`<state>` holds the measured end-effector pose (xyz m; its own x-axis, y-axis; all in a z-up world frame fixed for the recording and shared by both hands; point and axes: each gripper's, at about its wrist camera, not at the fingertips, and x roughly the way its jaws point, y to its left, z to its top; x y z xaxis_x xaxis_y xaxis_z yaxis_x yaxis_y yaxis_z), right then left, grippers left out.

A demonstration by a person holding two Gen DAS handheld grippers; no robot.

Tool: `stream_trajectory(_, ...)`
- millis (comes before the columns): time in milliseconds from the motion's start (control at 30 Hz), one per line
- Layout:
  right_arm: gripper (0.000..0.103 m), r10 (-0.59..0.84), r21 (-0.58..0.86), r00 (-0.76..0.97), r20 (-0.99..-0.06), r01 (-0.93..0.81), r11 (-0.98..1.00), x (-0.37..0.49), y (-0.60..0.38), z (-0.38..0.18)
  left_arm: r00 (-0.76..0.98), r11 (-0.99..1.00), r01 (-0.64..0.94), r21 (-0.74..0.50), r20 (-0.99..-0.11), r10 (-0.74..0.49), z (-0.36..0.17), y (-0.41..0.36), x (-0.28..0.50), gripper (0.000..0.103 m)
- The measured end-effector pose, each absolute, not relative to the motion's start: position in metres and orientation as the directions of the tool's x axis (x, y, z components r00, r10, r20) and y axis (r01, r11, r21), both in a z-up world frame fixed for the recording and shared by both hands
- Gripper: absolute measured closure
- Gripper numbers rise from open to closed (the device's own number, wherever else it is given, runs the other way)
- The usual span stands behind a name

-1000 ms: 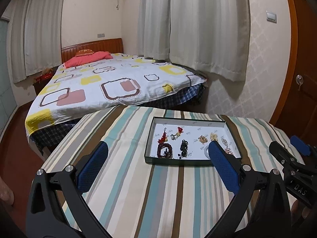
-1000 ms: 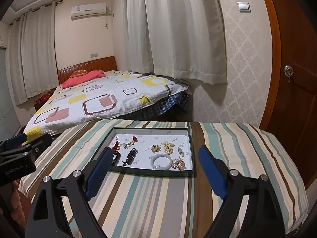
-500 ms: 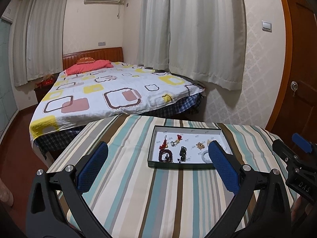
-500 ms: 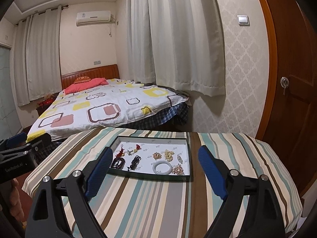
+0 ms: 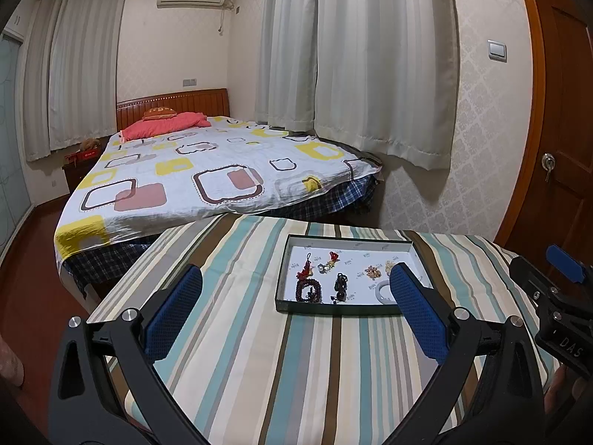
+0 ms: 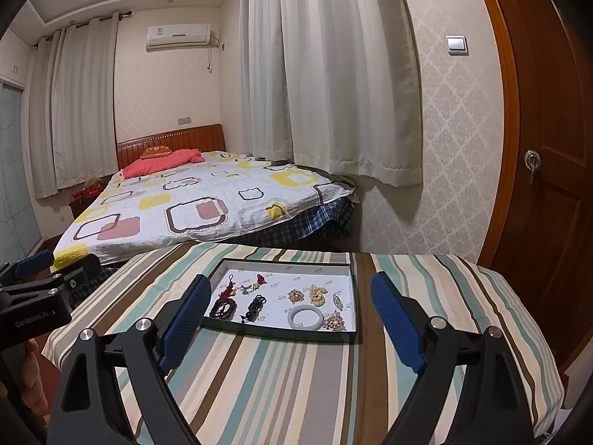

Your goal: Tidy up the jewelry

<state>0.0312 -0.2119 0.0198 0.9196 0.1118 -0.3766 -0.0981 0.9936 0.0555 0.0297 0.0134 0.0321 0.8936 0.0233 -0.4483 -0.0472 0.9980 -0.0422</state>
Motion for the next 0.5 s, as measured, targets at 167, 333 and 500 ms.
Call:
stream_trajectory(167, 0.018, 0.112, 0.055, 0.919, -0.377, -0.098, 0.994, 0.0297, -0.2105, 0.0200, 0.892, 0.998, -0.047, -0.044, -0.451, 0.022, 0.0318, 0.0132, 0.0290, 0.004)
stream_trajectory(333, 0.018, 0.112, 0.055, 0.920, -0.376, -0.098, 0.994, 0.0303, -0.2107, 0.0200, 0.892, 0.998, -0.047, -0.045, -0.451, 0.022, 0.0321, 0.0132, 0.0286, 0.004)
stream_trajectory(500, 0.018, 0.112, 0.056, 0.919, -0.377, -0.098, 0.994, 0.0304, -0.2109, 0.0200, 0.892, 0.998, -0.046, -0.044, -0.452, 0.021, 0.0325, 0.0124, 0.0286, 0.004)
